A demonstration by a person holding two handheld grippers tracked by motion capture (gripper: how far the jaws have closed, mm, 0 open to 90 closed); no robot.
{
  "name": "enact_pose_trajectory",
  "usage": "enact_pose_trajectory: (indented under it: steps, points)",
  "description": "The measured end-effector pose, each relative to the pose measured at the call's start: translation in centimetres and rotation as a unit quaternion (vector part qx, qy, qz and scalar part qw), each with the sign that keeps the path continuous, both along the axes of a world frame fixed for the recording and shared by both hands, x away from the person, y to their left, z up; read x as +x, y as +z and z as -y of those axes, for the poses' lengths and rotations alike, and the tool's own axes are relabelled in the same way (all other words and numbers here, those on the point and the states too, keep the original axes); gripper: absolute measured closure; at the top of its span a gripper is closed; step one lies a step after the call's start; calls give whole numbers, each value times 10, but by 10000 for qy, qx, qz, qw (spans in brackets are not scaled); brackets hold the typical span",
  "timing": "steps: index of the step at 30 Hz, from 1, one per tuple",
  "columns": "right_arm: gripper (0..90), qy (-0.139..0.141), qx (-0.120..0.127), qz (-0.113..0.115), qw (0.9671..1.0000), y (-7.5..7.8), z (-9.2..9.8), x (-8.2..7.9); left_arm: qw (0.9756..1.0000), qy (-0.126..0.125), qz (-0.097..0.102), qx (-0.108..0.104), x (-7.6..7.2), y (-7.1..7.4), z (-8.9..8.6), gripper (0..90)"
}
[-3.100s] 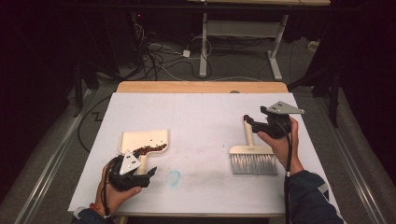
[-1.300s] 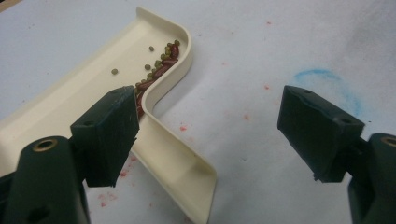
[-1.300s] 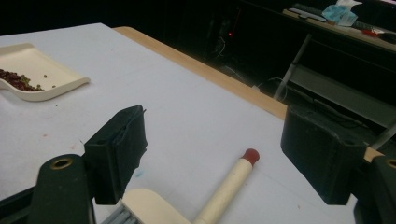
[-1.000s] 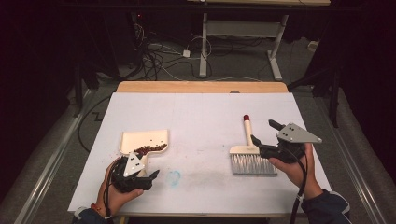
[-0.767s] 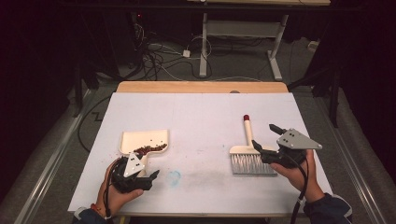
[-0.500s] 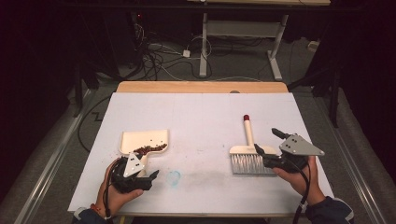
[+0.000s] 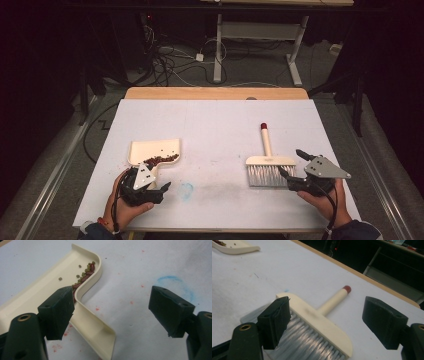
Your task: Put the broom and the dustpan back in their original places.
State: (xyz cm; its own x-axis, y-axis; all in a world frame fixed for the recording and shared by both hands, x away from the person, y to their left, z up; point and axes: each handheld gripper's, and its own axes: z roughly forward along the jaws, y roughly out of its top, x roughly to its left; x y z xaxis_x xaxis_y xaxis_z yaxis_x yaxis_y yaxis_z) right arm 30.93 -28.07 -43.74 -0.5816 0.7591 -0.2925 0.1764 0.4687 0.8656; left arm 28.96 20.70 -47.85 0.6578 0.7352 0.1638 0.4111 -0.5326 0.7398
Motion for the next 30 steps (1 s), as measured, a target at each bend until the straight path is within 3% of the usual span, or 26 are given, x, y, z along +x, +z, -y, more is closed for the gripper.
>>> enact_pose_trajectory:
  steps: [6,11,13,17,19,22,25,30]
  points:
    - [228,-56,133,-225,9996,-13,10,-6,10000,-46,33,61,1,0,2,205]
    - [231,-42,-2,-458,9989,-26,14,-16,10000,-60,64,40,0,1,2,204]
    - [230,-57,-70,-442,9990,-27,14,-19,9999,-75,66,78,0,1,3,204]
    - [230,-48,32,-427,9991,-25,16,-19,9999,-49,133,63,-2,2,2,205]
    - [230,-31,49,-454,9990,-26,16,-20,10000,-17,71,50,-3,2,2,204]
    - [229,8,41,-442,9990,-26,17,-21,9997,-106,167,167,-3,3,4,205]
    - [229,24,82,-398,9992,-23,16,-21,9996,-156,203,151,-4,2,5,205]
    - [228,46,108,-324,9994,-19,12,-22,9997,-143,91,152,-7,0,3,205]
